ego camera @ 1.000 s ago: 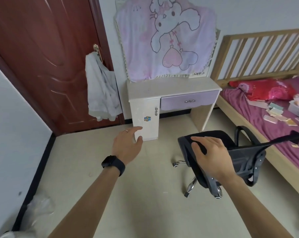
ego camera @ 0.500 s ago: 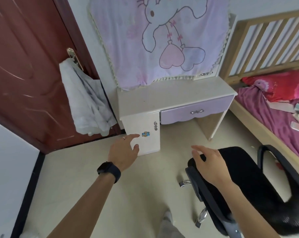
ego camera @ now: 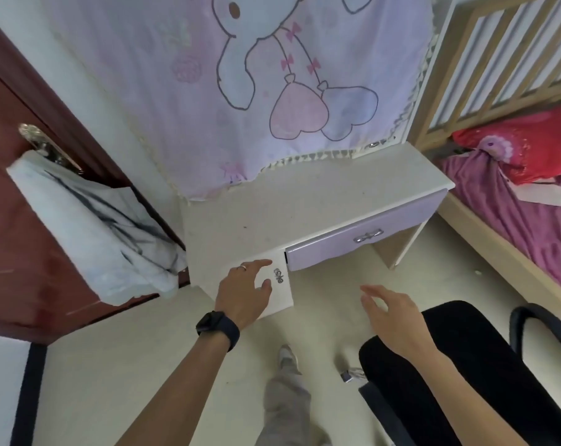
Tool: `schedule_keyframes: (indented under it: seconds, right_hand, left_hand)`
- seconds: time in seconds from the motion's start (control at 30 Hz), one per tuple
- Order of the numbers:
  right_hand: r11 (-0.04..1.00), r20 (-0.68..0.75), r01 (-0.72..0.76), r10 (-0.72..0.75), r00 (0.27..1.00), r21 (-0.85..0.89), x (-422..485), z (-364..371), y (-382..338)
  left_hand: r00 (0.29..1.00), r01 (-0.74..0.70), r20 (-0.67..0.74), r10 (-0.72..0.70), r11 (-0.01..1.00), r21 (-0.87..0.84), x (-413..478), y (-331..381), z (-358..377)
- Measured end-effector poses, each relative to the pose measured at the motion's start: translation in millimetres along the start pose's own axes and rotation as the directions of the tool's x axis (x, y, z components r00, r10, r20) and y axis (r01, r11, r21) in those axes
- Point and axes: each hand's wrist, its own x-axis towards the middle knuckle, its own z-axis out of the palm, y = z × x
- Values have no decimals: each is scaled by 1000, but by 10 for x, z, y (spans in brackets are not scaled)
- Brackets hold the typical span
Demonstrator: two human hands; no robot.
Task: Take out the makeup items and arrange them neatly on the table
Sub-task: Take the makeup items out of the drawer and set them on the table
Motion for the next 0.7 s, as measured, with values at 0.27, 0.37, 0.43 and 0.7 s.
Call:
schedule_keyframes:
  seconds: [0.27,0.37,0.43,0.7]
  right_hand:
    - [986,-45,-163,164,985,20,1224,-83,-159]
    - [967,-38,-250,252,967,50,1620,-85,-145]
    - [944,-23,-316,320,947,93,1842,-86,-66]
    - [621,114,-598,639,761,506,2786,217,508]
  left_hand:
    - [975,-170,150,165,985,22,1548,248,185]
    - [952,-207,234,196,978,25,2048,396,283]
    - [928,-236,303,217,971,29,2299,486,378]
    - [854,-317,470,221,939,136,2965,571,1109]
